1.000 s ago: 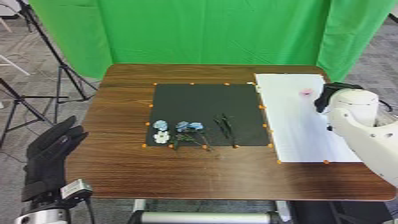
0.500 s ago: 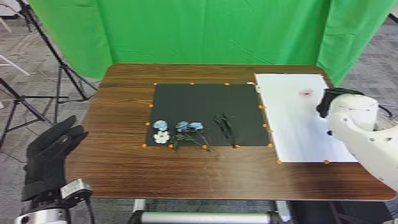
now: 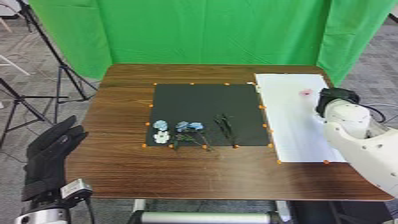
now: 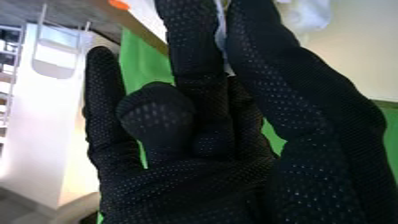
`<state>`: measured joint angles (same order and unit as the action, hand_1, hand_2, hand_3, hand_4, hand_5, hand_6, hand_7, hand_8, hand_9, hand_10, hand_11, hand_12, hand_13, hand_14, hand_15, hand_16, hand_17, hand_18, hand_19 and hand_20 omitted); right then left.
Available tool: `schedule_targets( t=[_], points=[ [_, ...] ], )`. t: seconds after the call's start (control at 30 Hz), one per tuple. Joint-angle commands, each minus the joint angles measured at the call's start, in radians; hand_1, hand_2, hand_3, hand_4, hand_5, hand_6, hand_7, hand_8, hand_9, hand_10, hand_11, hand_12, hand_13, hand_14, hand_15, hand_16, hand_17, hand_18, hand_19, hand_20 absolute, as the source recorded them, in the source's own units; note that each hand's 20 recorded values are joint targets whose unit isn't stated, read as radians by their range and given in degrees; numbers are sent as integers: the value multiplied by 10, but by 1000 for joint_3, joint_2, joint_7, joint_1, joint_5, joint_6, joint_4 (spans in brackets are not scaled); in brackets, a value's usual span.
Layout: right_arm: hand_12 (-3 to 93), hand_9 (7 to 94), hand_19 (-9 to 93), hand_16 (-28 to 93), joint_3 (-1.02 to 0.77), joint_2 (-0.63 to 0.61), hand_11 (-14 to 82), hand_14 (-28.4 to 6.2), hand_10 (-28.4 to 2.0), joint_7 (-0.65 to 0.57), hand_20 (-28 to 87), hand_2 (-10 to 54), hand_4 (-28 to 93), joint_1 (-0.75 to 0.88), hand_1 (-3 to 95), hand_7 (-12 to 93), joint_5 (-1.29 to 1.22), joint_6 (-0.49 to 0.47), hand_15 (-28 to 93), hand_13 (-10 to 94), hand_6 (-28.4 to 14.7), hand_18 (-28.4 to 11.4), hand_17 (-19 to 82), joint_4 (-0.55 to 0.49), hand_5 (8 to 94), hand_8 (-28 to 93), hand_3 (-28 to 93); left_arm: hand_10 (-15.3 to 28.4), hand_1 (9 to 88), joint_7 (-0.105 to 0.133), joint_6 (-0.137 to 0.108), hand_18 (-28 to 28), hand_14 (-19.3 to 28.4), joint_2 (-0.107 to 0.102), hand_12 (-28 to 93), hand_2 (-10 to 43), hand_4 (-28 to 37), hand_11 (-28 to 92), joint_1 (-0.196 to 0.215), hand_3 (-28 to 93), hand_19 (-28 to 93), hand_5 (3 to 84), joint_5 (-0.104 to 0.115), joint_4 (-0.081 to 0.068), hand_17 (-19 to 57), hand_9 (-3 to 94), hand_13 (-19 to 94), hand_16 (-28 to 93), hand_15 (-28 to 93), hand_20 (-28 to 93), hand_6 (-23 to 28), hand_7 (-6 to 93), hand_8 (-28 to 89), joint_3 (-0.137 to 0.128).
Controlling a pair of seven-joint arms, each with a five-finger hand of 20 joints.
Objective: Arrange flowers
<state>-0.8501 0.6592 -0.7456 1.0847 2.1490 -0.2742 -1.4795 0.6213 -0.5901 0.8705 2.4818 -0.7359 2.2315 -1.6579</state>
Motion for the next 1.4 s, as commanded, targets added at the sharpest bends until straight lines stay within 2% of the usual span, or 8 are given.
schedule_targets(
  t=[0.03,0.13,0.23,0.4,0.6,1.03,1.07,1.4],
  points=[
    [392,902,764,206,36,-28,189,-51,-30,-30,39,-95,-283,-30,542,357,-13,81,799,775,11,-166,214,-15,770,19,748,199,271,-4,-4,217,271,4,80,31,-159,375,12,840,574,409,-3,8,-90,370,255,-158,627,28,101,180,-112,-3],
    [392,907,769,209,48,-27,194,-50,-31,-24,37,-95,-283,-41,545,346,-4,117,798,781,8,-165,218,-37,777,27,751,199,272,-7,-2,217,271,9,79,31,-160,375,15,840,574,409,-7,9,-90,369,255,-158,627,28,101,181,-112,-7],
    [393,910,773,212,76,-18,195,-50,-32,-17,33,-95,-283,-66,545,338,-5,152,797,784,7,-166,220,-56,782,35,755,199,272,3,-12,217,271,-9,79,32,-160,375,17,839,575,409,8,10,-90,370,255,-158,627,28,101,181,-112,-2],
    [396,912,779,216,111,-2,196,-50,-33,14,27,-95,-283,-102,545,328,3,170,796,786,4,-168,221,-91,788,44,758,199,272,-7,-4,217,272,1,80,32,-160,376,12,840,575,409,-6,10,-90,370,255,-158,628,28,101,181,-112,-5],
    [395,913,783,219,141,26,197,-51,-34,54,21,-95,-283,-132,546,319,15,182,796,789,3,-169,222,-138,792,50,758,199,272,-3,-8,217,271,-7,79,32,-159,376,18,839,575,409,1,11,-90,370,255,-158,628,28,101,180,-112,-8],
    [394,914,790,222,184,157,197,-52,-36,174,10,-95,-283,-149,549,310,50,105,795,789,1,-170,222,-226,795,58,759,199,271,-33,15,217,271,22,79,32,-160,376,16,840,575,408,-32,13,-90,369,255,-158,628,28,101,180,-111,-23],
    [394,913,790,223,199,169,198,-53,-36,185,9,-95,-283,-153,549,309,58,101,796,789,1,-170,222,-227,795,59,758,199,272,-28,7,217,271,13,79,32,-160,376,19,839,575,408,-26,15,-90,369,255,-158,628,28,101,180,-111,-21],
    [393,910,791,226,261,281,200,-55,-38,227,2,-95,-283,-158,548,308,105,65,796,787,1,-170,219,-220,793,61,757,198,271,-30,8,217,271,12,79,32,-160,377,15,840,575,408,-25,14,-90,370,255,-158,628,27,101,180,-111,-20]
  ],
)
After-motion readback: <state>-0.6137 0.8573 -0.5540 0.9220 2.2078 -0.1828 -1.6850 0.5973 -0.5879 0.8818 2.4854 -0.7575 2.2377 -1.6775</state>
